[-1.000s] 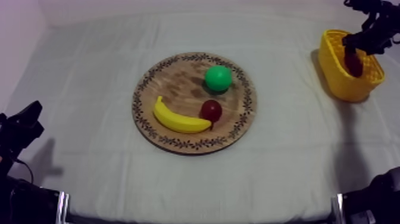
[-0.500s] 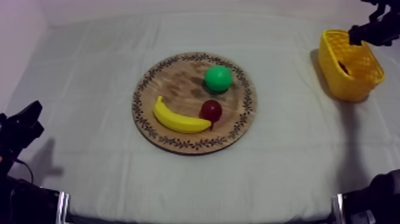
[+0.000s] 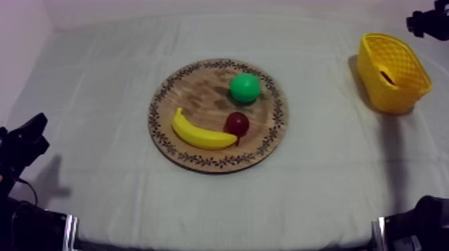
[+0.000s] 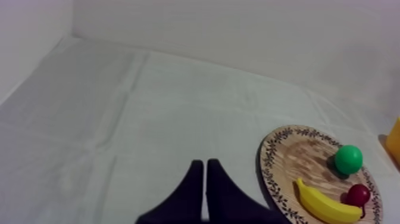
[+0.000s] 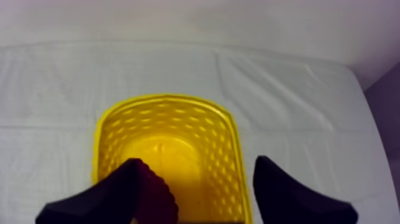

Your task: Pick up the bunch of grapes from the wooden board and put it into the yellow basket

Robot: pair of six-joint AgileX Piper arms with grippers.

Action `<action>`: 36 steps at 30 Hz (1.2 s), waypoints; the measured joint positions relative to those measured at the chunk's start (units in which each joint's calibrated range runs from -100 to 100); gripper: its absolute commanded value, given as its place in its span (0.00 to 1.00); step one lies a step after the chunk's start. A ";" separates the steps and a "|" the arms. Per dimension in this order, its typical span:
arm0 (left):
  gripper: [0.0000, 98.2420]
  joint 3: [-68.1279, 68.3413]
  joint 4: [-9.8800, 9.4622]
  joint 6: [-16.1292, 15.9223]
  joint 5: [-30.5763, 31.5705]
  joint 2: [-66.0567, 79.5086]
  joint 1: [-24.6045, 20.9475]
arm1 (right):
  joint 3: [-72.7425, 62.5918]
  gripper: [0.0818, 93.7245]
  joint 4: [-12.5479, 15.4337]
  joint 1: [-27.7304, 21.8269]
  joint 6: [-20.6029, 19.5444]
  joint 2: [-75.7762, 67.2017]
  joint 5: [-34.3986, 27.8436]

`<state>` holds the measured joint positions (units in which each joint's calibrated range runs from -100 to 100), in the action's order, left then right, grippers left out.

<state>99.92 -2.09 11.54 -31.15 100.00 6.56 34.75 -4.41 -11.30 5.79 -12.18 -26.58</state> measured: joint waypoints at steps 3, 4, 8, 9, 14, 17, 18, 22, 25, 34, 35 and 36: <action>0.00 0.00 0.00 0.00 0.00 0.00 0.00 | 2.50 0.55 -0.23 0.25 0.00 -3.97 0.62; 0.00 0.00 0.00 0.00 0.00 0.00 0.00 | 3.54 0.55 -0.34 0.39 0.00 -5.41 0.85; 0.00 0.00 0.00 0.00 0.00 0.00 0.00 | 8.14 0.54 -0.36 0.82 0.38 -11.27 1.78; 0.00 0.00 0.00 0.00 0.00 0.00 0.00 | 9.10 0.54 -0.36 0.90 0.49 -12.45 1.93; 0.00 0.00 0.00 0.00 0.00 0.00 0.00 | 15.68 0.53 -0.36 1.72 1.05 -19.89 2.49; 0.00 0.00 0.00 0.00 0.00 0.00 0.00 | 20.34 0.52 0.49 2.35 2.15 -24.63 2.56; 0.00 0.00 0.00 0.00 0.00 0.00 0.00 | 21.61 0.52 0.85 2.50 2.57 -25.89 2.56; 0.00 0.00 0.00 0.00 0.00 0.00 0.00 | 27.78 0.50 1.43 3.43 3.33 -31.96 2.64; 0.00 0.00 0.00 0.00 0.00 0.00 0.00 | 32.64 0.48 1.87 4.05 3.61 -36.36 2.53; 0.00 0.00 0.00 0.00 0.00 0.00 0.00 | 46.85 0.45 5.04 4.96 6.57 -50.80 3.27; 0.00 0.00 0.00 0.00 0.00 0.00 0.00 | 48.46 0.45 5.32 4.96 6.97 -52.58 3.26; 0.00 0.00 0.00 0.00 0.00 0.00 0.00 | 50.06 0.44 5.74 4.96 7.34 -54.38 3.14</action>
<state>99.92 -2.09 11.54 -31.15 100.00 6.56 84.81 1.33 -6.34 13.13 -66.56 -23.44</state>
